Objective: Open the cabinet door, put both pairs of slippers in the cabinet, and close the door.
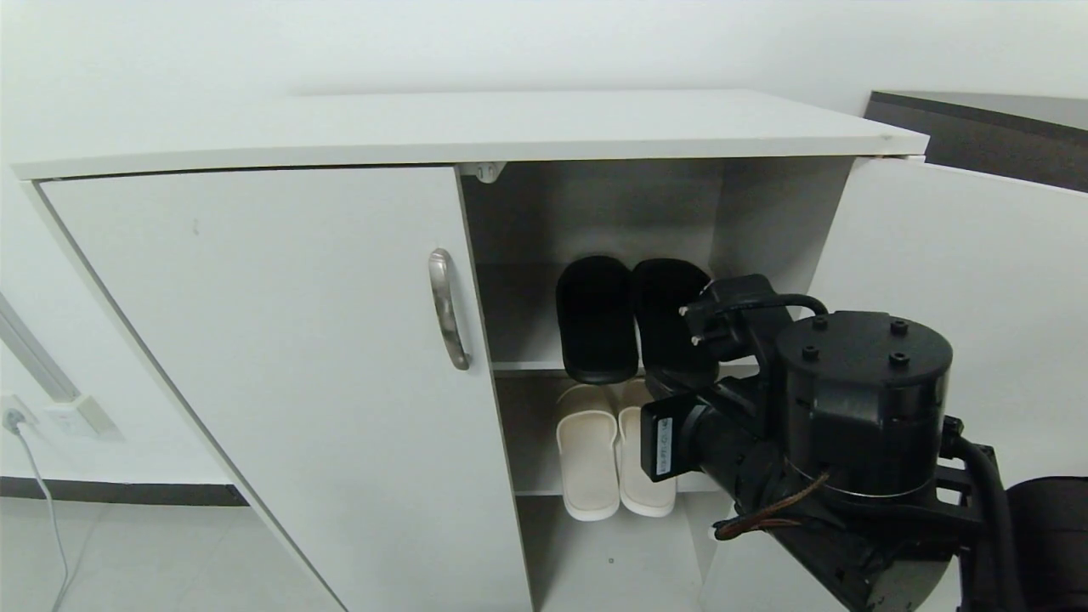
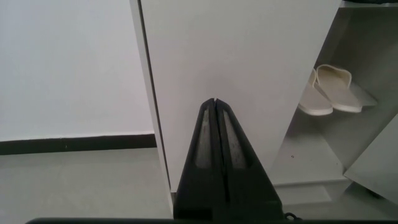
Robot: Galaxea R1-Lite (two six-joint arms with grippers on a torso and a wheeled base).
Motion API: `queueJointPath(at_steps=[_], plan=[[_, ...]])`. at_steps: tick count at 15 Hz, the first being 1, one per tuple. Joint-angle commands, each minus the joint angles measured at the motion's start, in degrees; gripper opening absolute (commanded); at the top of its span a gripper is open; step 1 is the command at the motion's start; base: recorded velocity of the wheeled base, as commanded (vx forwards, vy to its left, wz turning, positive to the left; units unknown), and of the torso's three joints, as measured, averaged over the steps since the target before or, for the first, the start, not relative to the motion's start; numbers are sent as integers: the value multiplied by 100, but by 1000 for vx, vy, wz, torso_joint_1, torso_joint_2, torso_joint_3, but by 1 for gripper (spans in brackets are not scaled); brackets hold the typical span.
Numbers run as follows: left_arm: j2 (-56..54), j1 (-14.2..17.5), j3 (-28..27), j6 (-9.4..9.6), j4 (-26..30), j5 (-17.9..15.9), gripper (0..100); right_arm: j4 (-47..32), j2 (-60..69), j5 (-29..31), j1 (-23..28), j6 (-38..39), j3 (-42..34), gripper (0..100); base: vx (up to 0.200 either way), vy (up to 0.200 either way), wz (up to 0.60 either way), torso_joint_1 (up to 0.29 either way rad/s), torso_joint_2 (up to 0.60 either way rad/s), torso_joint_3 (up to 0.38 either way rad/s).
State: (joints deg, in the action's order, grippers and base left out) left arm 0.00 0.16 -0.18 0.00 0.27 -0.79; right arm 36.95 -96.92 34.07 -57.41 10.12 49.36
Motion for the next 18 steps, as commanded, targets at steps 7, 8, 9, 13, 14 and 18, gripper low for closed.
queueJointPath(at_steps=[7, 8, 9, 13, 14, 18], plan=[[0, 2, 1, 0, 0, 0, 0, 5, -47, -15, 1, 8, -58, 0, -114, 0, 0, 2, 1, 1], [0, 2, 1, 0, 0, 0, 0, 5, -47, -15, 1, 8, -67, 0, -200, 0, 0, -7, 7, 2], [0, 2, 1, 0, 0, 0, 0, 5, -47, -15, 1, 8, -67, 0, -200, 0, 0, -2, 7, 7], [0, 2, 1, -9, 0, 0, 0, 5, -56, -23, 19, 25, -67, 0, -200, 0, 0, 7, 0, 1], [0, 2, 1, 0, 0, 0, 0, 5, -73, -23, 19, 25, -76, 0, -200, 0, 0, 7, 2, 2], [0, 2, 1, 0, 0, 0, 0, 5, -135, -23, 36, 34, -76, 0, -200, 0, 0, 2, 4, 6]])
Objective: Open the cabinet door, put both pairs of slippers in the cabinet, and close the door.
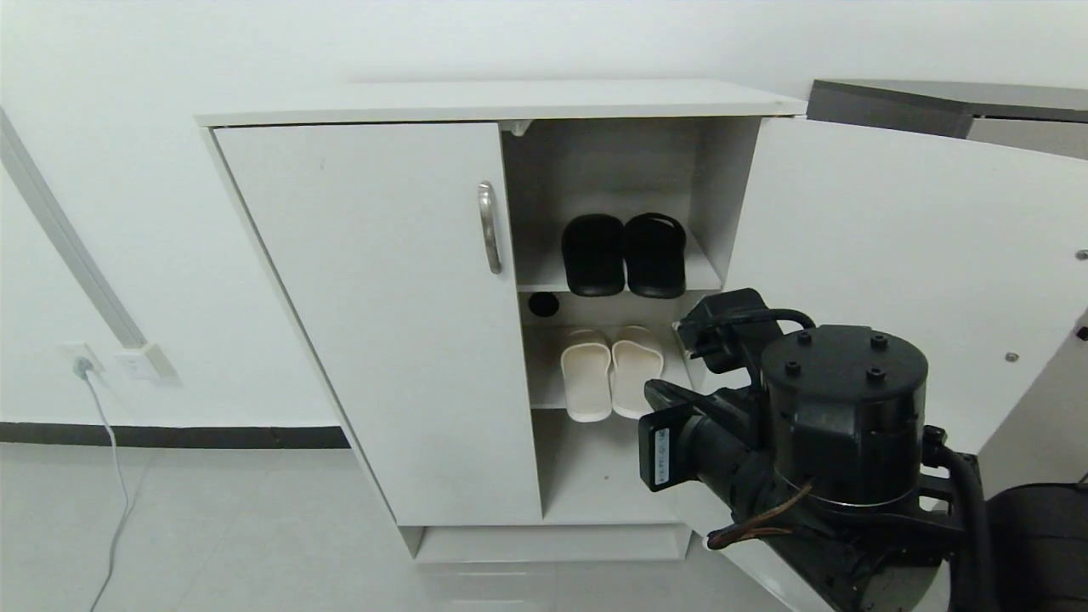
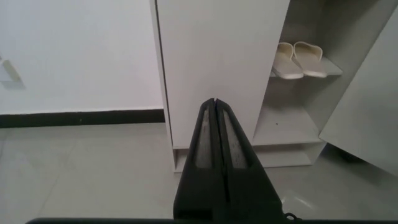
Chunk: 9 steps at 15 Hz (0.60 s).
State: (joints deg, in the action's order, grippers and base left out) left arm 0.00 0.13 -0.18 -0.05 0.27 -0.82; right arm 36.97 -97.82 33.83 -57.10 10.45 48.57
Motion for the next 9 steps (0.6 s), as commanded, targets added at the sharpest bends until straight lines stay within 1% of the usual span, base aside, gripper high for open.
queueJointPath(at_steps=[1, 5, 7, 9], plan=[[0, 4, 1, 5, 0, 3, 0, 3, -53, 1, 32, 1, 4, 0, -200, 0, 0, 12, 7, 2], [0, 4, 1, -4, 0, 3, 0, 12, -150, -8, 147, 10, -84, 0, -200, 0, 0, 4, 5, 2], [0, 4, 1, -4, 0, 3, 0, 47, -159, -201, 234, -8, -216, 0, 0, 0, 0, 0, 0, 0], [0, 4, 1, 5, 0, 3, 0, 56, -167, -263, 287, -25, -286, 0, 0, 0, 0, 0, 0, 0]])
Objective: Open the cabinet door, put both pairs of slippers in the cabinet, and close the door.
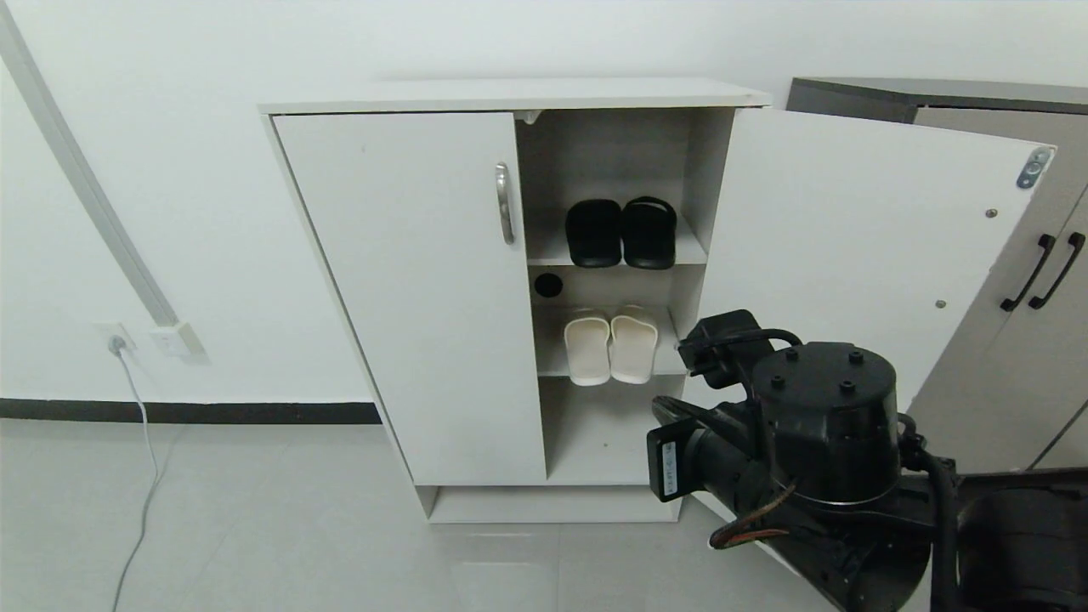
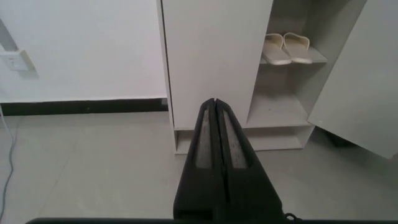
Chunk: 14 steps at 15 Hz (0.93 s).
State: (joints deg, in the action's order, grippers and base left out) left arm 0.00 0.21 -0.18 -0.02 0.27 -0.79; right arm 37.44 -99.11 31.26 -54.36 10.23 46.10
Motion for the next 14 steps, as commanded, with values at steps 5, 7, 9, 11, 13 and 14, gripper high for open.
queueJointPath(at_steps=[5, 7, 9, 11, 13, 14], plan=[[0, -3, 1, -6, 0, 0, 0, 9, -82, -23, 74, -3, -49, 0, 0, 0, 0, 0, 0, 0], [0, -3, 1, -15, 0, 0, 0, 9, -91, -23, 74, -12, -67, 0, 0, 0, 0, 0, 0, 0], [0, -3, 1, -15, 0, 0, 0, 9, -117, -23, 74, -12, -67, 0, 0, 0, 0, 0, 0, 0], [0, -3, 1, -24, 0, 9, 0, 9, -161, -23, 74, -12, -67, 0, 0, 0, 0, 0, 0, 0], [0, -3, 1, -24, 0, 9, 0, 9, -223, -6, 110, -12, -58, 0, 0, 0, 0, 0, 0, 0], [0, -3, 1, -24, 0, 9, 0, 9, -232, -6, 118, -12, -58, 0, 0, 0, 0, -7, -110, -124]])
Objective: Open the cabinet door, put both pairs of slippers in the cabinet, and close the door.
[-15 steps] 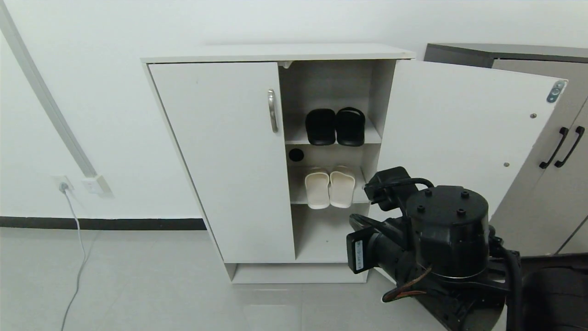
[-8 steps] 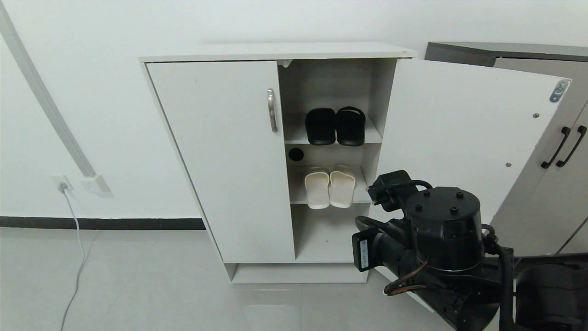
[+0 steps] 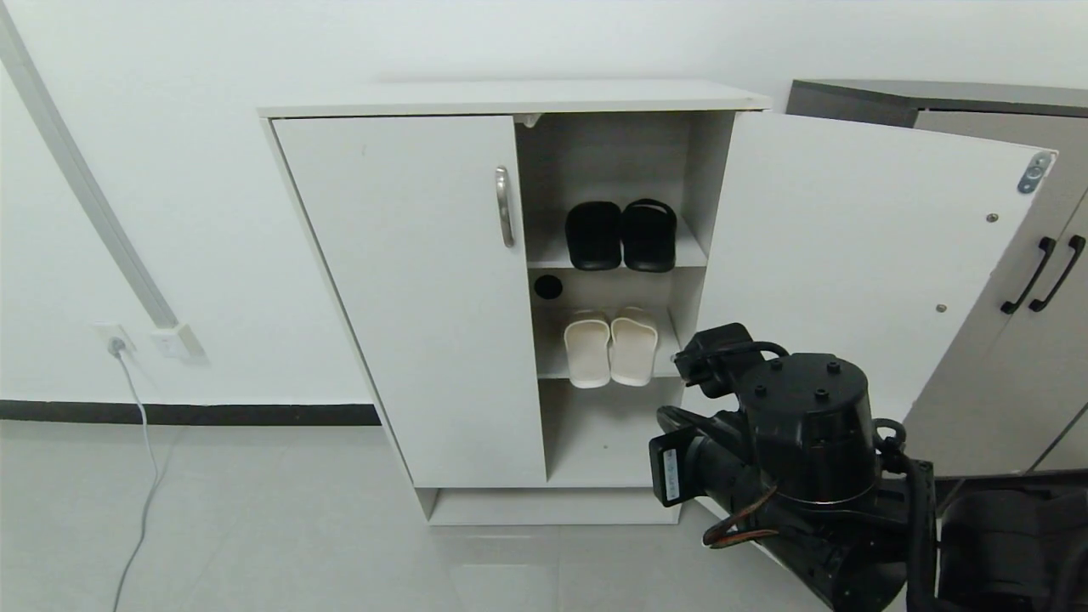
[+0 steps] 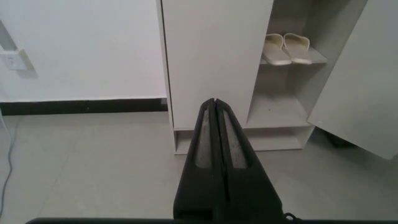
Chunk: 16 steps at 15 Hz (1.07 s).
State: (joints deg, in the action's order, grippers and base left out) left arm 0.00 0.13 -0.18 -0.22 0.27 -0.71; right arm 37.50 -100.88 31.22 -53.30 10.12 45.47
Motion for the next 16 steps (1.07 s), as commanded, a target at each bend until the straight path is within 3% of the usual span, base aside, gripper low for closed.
queueJointPath(at_steps=[1, 7, 16], plan=[[0, 4, 1, -4, 0, 0, 0, 3, -55, -2, 21, -1, 6, 0, 0, 0, 0, -2, -251, -266], [0, 4, 1, -4, 0, 0, 0, -6, -64, 7, 39, -10, 6, 0, 0, 0, 0, 32, -388, -363], [0, 4, 1, -13, 0, 18, 0, -6, -55, 7, 39, -10, -3, 0, 0, 0, 0, 131, -468, -336]])
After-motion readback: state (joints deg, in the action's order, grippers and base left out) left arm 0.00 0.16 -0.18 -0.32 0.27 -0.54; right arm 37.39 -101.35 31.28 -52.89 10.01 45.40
